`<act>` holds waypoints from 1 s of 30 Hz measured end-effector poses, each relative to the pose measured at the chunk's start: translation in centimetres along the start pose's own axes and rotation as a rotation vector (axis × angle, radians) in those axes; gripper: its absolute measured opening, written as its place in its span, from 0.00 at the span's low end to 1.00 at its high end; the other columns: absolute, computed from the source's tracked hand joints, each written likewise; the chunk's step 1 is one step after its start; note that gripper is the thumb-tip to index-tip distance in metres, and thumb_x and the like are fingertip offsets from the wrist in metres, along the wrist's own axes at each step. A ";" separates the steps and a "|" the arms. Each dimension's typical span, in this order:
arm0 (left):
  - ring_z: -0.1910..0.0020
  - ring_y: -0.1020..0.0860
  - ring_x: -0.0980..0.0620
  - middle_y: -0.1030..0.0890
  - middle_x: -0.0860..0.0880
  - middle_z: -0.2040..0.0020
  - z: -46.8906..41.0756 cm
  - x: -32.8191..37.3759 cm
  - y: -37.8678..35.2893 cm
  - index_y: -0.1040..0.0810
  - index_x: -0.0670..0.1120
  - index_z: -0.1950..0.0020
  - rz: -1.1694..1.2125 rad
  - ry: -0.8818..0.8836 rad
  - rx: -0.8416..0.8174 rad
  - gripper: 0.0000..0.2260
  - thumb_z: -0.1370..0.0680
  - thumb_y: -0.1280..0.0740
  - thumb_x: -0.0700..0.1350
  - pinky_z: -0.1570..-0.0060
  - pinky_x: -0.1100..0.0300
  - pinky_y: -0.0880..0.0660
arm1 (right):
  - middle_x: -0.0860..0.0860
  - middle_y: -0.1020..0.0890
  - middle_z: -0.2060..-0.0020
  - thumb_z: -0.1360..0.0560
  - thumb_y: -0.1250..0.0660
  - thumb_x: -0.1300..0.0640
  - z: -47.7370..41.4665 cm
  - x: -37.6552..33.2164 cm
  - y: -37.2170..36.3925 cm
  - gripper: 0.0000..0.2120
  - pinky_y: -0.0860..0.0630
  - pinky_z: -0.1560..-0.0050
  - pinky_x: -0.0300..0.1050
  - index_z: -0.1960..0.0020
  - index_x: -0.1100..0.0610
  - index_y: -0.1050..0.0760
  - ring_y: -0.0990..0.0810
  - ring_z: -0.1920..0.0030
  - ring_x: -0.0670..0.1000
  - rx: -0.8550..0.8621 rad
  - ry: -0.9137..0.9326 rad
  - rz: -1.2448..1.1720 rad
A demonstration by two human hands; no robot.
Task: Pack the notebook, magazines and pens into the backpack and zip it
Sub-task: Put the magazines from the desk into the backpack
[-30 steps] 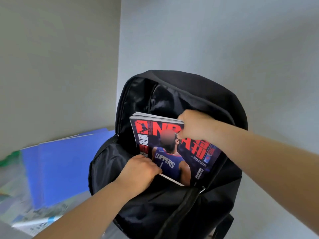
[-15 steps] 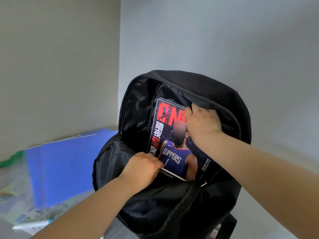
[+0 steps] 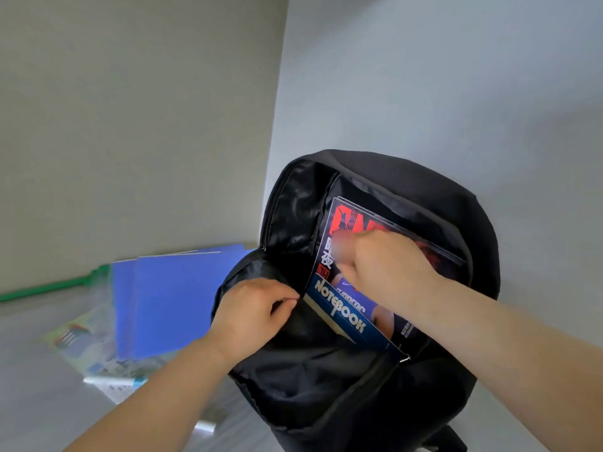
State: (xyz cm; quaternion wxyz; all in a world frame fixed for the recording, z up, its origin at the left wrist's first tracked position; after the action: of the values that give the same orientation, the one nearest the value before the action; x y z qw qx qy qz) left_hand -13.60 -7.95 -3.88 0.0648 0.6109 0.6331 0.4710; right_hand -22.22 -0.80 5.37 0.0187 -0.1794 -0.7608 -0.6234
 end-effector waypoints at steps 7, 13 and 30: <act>0.53 0.27 0.63 0.17 0.54 0.60 11.5 -7.3 9.4 0.16 0.48 0.57 -0.036 0.459 0.214 0.05 0.28 0.31 0.40 0.66 0.80 0.34 | 0.50 0.17 0.55 0.24 0.43 0.54 -2.1 -10.2 -0.9 0.08 0.27 0.54 0.46 0.53 0.53 0.25 0.22 0.51 0.54 0.017 0.278 -0.319; 0.60 0.24 0.57 0.16 0.50 0.59 25.2 -14.2 18.8 0.17 0.46 0.55 -0.168 0.867 0.322 0.05 0.27 0.32 0.40 0.63 0.68 0.34 | 0.49 0.18 0.57 0.25 0.41 0.57 -3.0 -21.4 -4.0 0.06 0.32 0.60 0.42 0.58 0.53 0.26 0.25 0.58 0.51 -0.139 0.357 -0.508; 0.35 0.31 0.42 0.33 0.43 0.31 49.1 -30.4 32.6 0.39 0.47 0.30 -0.245 1.527 0.068 0.25 0.26 0.36 0.49 0.38 0.46 0.29 | 0.59 0.23 0.56 0.24 0.38 0.63 3.8 -52.1 -17.2 0.13 0.26 0.49 0.48 0.41 0.68 0.31 0.24 0.51 0.57 -0.974 -0.359 -1.468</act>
State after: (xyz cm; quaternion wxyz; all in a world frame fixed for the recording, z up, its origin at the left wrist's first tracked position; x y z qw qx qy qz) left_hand 49.42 -14.15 -23.75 -0.3568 0.0439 0.5796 0.7313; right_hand 22.09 -12.89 -24.83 -0.5816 0.2693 -0.3268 -0.6946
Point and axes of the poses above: each hand's wrist, its own z-axis away from the middle knuckle, its own y-axis out of the back of the hand, x = y × z, the point moved 7 cm from there along -z, towards the middle knuckle
